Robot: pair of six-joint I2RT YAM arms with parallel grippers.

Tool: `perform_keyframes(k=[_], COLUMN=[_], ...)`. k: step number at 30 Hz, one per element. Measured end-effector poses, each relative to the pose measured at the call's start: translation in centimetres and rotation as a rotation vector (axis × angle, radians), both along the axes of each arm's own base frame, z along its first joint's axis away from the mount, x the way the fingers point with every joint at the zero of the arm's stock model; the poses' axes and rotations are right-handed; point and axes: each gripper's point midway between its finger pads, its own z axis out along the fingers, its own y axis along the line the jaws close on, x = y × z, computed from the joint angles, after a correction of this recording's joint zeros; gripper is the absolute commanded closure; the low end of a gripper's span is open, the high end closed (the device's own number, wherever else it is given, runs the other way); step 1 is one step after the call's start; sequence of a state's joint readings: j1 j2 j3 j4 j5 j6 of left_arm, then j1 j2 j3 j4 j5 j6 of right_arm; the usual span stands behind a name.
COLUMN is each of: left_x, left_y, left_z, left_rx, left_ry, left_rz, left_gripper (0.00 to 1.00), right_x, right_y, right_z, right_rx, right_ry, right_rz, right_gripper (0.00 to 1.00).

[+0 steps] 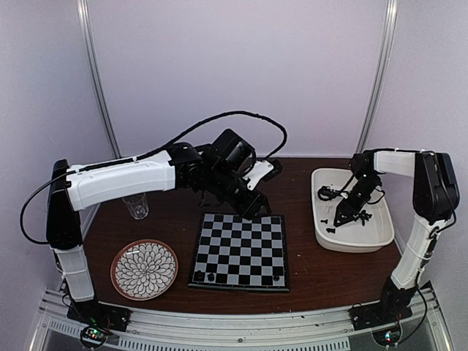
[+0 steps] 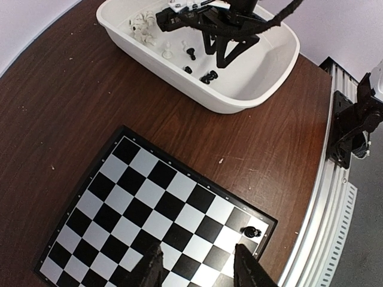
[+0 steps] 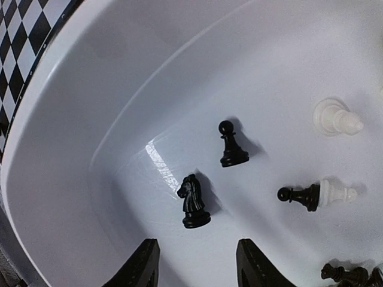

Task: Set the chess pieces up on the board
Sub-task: Pick up the knight from the storage box.

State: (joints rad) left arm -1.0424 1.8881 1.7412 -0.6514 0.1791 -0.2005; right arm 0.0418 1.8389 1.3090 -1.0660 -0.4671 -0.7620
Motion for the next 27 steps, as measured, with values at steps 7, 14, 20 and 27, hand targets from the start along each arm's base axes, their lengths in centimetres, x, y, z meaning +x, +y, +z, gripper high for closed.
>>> perform_keyframes(k=[7,14,20,27], left_x=[0.0,-0.1,-0.1,0.0], left_y=[0.1,0.2,0.2,0.2], left_z=[0.3,0.5,0.4,0.4], left_rx=[-0.004,-0.007,-0.007,-0.009], left_ry=[-0.003,-0.007,-0.007,-0.008], left_rz=[0.001,0.003,0.003,0.003], left_gripper=[0.59,0.59,0.59,0.59], right_x=[-1.1,-0.8,-0.3,0.2], right_y=[0.8,1.1,0.9,0.5], right_z=[-2.6,-3.6,-3.8,-3.0], right_rx=[-0.003,-0.024,-0.045,-0.048], right_ry=[0.059,0.054,0.039,0.007], right_rz=[0.06,0.063,0.042,0.01], right_gripper=[0.59,0.76,0.9,0.93])
